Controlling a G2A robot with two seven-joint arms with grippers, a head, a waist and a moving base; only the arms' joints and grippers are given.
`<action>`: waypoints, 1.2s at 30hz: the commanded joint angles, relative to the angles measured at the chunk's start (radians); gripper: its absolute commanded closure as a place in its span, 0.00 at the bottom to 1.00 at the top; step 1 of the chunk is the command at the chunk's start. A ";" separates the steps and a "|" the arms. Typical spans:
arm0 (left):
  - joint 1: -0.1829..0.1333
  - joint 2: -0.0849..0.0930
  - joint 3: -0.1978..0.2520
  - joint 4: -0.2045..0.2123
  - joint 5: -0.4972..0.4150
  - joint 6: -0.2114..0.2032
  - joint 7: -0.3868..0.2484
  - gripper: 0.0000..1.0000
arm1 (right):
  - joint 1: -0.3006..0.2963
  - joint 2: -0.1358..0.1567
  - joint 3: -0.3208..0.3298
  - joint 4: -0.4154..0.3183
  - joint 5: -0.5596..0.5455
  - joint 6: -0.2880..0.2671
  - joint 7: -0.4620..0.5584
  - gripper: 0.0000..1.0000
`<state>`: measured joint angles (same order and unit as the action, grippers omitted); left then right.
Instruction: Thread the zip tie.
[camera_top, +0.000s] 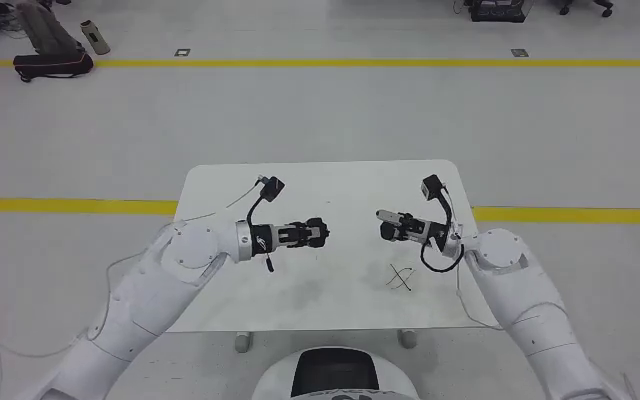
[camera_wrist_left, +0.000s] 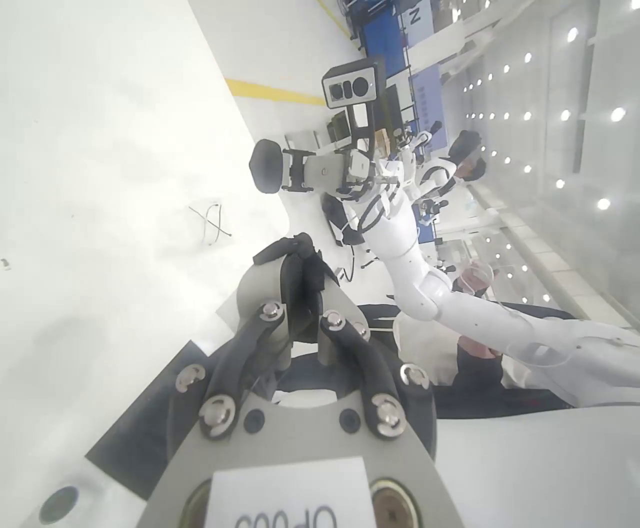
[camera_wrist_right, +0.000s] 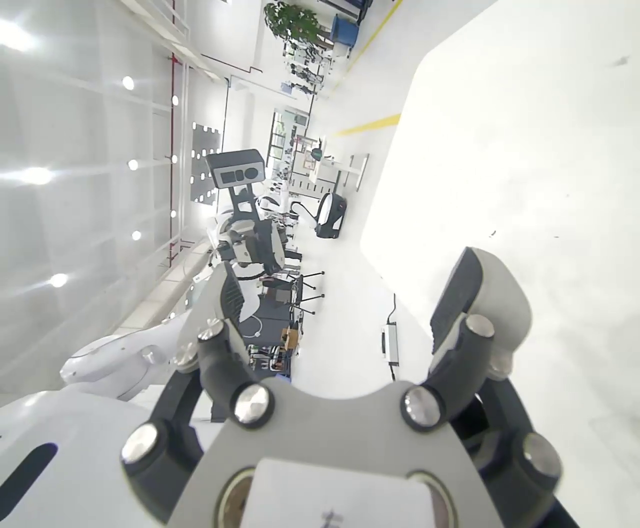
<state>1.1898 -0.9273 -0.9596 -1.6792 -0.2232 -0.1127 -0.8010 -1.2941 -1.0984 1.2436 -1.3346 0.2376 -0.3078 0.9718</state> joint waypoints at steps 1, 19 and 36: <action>0.001 0.000 0.001 -0.001 0.002 0.000 0.004 1.00 | 0.000 0.000 0.000 -0.001 -0.011 0.002 -0.005 0.00; -0.017 -0.010 0.034 0.007 0.069 0.106 0.053 1.00 | -0.006 0.027 -0.044 -0.127 -0.534 0.269 -0.079 0.00; -0.033 -0.016 0.048 0.018 0.129 0.183 0.094 1.00 | 0.011 0.009 -0.140 -0.143 -0.691 0.602 -0.142 0.00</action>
<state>1.1563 -0.9424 -0.9139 -1.6610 -0.0945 0.0661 -0.7076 -1.2899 -1.0861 1.1183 -1.4836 -0.4382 0.2226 0.8258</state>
